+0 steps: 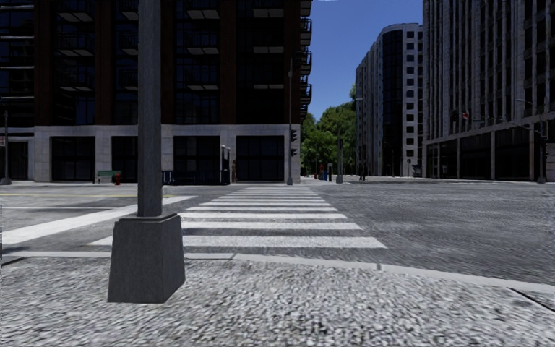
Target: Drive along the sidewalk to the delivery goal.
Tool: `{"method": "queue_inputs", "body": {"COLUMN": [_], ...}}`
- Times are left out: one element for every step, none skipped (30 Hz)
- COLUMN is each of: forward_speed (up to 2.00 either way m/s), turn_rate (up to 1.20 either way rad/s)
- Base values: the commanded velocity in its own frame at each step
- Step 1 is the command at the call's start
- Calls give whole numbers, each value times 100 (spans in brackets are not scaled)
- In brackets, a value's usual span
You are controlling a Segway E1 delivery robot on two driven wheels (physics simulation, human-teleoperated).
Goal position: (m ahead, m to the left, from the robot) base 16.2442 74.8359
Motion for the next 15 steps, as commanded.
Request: {"method": "queue_inputs", "body": {"forward_speed": [200,200,200,200,200,200,200,200,200,200,200,200,200,200,200], "turn_rate": [-62,-55,-13,-13,-8,-7,-7,-6,-6,0,0,0,0,0,0]}}
